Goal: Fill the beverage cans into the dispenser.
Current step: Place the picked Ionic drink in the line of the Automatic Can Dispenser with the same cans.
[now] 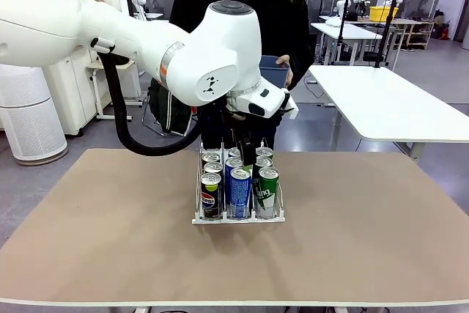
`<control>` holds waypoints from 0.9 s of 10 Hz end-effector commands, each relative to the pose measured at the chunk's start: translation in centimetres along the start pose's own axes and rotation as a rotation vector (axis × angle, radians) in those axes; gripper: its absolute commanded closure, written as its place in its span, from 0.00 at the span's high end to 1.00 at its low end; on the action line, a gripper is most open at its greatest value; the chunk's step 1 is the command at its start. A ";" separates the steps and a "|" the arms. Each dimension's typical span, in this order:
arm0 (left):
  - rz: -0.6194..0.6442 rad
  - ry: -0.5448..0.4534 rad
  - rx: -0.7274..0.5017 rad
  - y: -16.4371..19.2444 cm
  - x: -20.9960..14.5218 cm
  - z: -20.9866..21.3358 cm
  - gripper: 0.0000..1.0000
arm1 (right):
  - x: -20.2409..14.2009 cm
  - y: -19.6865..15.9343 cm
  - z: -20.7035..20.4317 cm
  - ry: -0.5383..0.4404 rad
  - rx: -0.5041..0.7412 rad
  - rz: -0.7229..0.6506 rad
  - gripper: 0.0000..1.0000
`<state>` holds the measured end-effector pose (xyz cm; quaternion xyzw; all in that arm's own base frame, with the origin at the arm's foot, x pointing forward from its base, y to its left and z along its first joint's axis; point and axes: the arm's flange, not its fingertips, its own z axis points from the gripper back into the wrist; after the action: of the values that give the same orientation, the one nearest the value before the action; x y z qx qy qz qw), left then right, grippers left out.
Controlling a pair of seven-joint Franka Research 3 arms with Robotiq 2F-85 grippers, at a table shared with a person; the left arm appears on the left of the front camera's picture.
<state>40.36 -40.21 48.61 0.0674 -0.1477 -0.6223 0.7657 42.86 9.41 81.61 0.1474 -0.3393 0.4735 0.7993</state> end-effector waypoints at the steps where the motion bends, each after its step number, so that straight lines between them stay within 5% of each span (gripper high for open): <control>1: -0.013 0.003 -0.005 0.3 0.0 -0.4 1.00 | 0.0 0.1 0.0 -0.007 0.004 -0.010 1.00; 9: -0.035 0.029 0.009 0.8 -0.8 1.5 1.00 | 0.0 0.1 0.0 -0.007 0.004 -0.010 1.00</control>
<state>40.74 -40.30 48.75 0.0681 -0.1439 -0.6245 0.7646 42.85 9.41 81.61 0.1474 -0.3393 0.4735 0.7993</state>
